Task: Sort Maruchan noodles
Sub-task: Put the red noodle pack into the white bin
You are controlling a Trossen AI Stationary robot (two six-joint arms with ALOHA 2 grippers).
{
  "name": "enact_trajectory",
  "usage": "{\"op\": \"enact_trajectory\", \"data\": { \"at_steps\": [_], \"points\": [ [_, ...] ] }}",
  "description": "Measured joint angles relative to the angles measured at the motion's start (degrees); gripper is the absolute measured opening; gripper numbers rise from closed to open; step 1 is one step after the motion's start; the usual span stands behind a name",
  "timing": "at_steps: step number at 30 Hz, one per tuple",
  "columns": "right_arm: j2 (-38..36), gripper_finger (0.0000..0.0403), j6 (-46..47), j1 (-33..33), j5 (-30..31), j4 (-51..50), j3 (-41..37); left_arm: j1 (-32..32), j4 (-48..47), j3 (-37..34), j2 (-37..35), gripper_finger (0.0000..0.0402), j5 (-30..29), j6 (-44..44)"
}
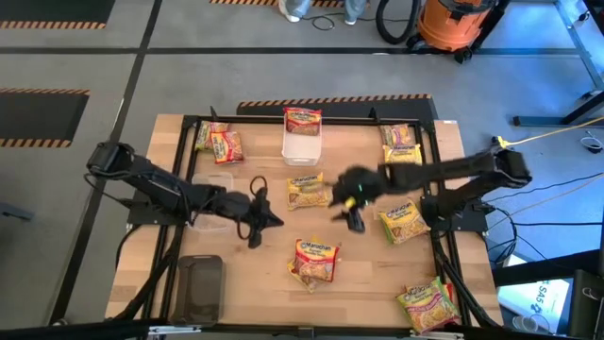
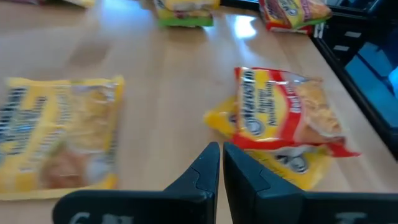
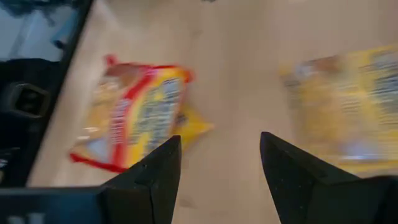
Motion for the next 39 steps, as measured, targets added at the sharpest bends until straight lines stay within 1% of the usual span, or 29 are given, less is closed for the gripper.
{"op": "enact_trajectory", "data": {
  "at_steps": [5,9,12,13,17,20,23,25,29,31,34,36,39],
  "points": [
    [-0.1,0.0195,12.0,9.9,5.8,6.5,-6.5,-5.6,-3.3,6.4,6.6,0.0015,-0.9,-7.6],
    [-0.1,0.0195,22.1,17.8,11.5,7.0,-8.2,-9.9,-11.5,11.9,10.3,0.0015,-1.4,-14.4],
    [-0.1,0.0195,30.3,23.2,15.8,7.8,-8.4,-12.8,-13.8,15.1,12.8,0.0015,-2.4,-19.0],
    [-0.1,0.0195,32.4,25.0,18.1,7.6,-8.5,-13.7,-13.4,15.8,13.8,0.0015,-3.0,-19.8],
    [-0.1,0.0195,38.4,32.7,32.1,9.7,-8.5,-16.2,-13.4,18.3,17.2,0.0015,-6.2,-22.4],
    [0.3,0.0195,39.3,37.3,39.4,11.6,-8.5,-17.1,-13.4,19.4,19.0,0.0015,-7.3,-24.0],
    [1.0,0.0195,43.6,41.0,46.6,12.7,-8.5,-17.4,-13.4,19.9,19.6,0.0015,-7.4,-25.2],
    [2.3,0.0195,47.0,42.7,47.3,13.1,-8.5,-17.5,-13.4,19.9,19.6,0.0015,-7.9,-25.5],
    [6.2,0.0195,58.1,43.5,49.6,13.5,-8.5,-17.9,-13.2,19.9,19.6,0.0015,-9.6,-25.6],
    [8.4,0.0195,61.4,44.2,51.7,16.6,-8.6,-18.1,-13.1,19.9,19.6,0.0015,-9.8,-25.6],
    [11.7,0.0195,66.2,44.3,50.5,20.0,-8.5,-18.4,-13.1,19.9,19.6,0.0015,-10.7,-25.3],
    [13.3,0.0195,67.5,43.5,49.7,22.2,-8.5,-18.5,-13.1,19.9,19.6,0.0015,-11.1,-25.3],
    [14.9,0.0202,69.5,42.6,48.7,22.0,-8.6,-18.5,-13.1,19.9,19.6,0.0015,-11.9,-25.1]
  ]
}}
